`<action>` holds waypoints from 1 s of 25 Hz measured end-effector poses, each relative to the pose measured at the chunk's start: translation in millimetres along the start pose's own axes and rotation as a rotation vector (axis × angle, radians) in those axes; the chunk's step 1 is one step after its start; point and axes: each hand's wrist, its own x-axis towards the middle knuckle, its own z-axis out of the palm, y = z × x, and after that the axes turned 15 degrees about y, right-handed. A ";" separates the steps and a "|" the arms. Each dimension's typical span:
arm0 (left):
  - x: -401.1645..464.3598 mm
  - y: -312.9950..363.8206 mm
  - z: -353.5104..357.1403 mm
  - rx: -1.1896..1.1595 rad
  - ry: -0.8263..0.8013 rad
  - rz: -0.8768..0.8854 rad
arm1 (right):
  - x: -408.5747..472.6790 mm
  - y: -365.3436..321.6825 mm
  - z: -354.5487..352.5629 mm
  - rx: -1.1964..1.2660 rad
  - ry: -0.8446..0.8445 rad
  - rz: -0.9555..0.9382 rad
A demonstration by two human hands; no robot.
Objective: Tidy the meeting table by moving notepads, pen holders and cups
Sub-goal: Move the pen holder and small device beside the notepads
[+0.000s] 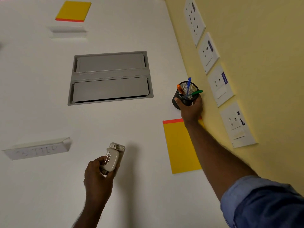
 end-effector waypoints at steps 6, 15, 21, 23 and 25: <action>0.0 -4.4 7.8 0.057 -0.008 -0.007 | 18.4 13.5 15.2 -0.002 0.027 0.010; 2.3 -1.1 16.0 0.062 -0.018 -0.001 | 26.6 19.6 22.3 -0.045 0.001 0.007; 8.4 1.9 25.8 0.085 -0.058 0.006 | -67.0 11.4 -20.3 -0.251 0.049 -0.076; 9.9 4.5 28.9 0.118 -0.080 0.004 | -118.7 5.3 -33.6 -0.188 -0.064 -0.038; 10.3 5.4 31.0 0.160 -0.095 0.018 | -164.4 -5.7 -43.3 -0.164 -0.315 0.166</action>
